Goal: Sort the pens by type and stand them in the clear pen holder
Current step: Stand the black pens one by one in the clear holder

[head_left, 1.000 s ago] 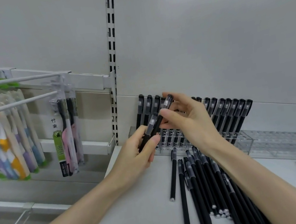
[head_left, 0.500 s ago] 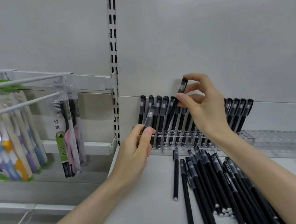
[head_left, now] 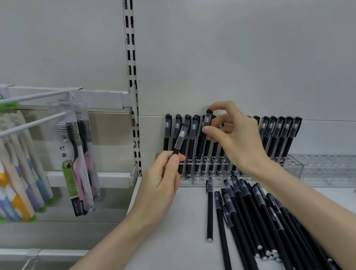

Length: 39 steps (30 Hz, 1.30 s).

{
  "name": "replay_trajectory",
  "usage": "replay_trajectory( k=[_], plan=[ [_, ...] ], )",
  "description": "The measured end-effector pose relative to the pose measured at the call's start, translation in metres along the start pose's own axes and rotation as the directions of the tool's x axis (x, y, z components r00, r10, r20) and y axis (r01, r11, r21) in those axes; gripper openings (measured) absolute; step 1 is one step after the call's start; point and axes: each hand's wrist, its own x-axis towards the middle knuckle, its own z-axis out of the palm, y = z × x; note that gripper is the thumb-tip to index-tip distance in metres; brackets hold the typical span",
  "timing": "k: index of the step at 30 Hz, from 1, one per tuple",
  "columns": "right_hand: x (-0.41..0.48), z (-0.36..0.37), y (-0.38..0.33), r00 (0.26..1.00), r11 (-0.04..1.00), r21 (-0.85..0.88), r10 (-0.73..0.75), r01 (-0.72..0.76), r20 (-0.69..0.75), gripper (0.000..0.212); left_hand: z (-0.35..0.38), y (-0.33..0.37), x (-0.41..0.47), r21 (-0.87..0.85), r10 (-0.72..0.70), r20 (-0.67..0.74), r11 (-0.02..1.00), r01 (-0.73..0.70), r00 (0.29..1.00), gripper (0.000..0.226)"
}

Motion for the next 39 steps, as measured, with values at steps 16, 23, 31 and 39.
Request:
replay_trajectory(
  k=[16, 23, 31, 39],
  plan=[
    [0.013, -0.009, -0.006, 0.992, 0.999, -0.019, 0.049, -0.047, 0.118, 0.028, 0.0, 0.0, 0.0, -0.01, -0.026, 0.023, 1.0, 0.027, 0.999, 0.021],
    [0.013, -0.009, -0.004, 0.99, 0.998, -0.014, 0.069, -0.068, 0.12, 0.029, 0.0, 0.0, 0.0, 0.0, -0.034, 0.031, 0.999, 0.034, 0.999, 0.021],
    [0.016, -0.011, -0.004, 0.987, 0.997, -0.029, 0.08, -0.077, 0.138, 0.028, 0.001, 0.0, -0.001, 0.008, -0.039, 0.032, 0.999, 0.039, 0.999, 0.022],
    [0.008, -0.006, 0.0, 0.982, 0.996, -0.02, 0.092, -0.09, 0.163, 0.027, 0.001, 0.001, -0.001, 0.006, -0.038, 0.037, 0.999, 0.038, 0.999, 0.022]
  ],
)
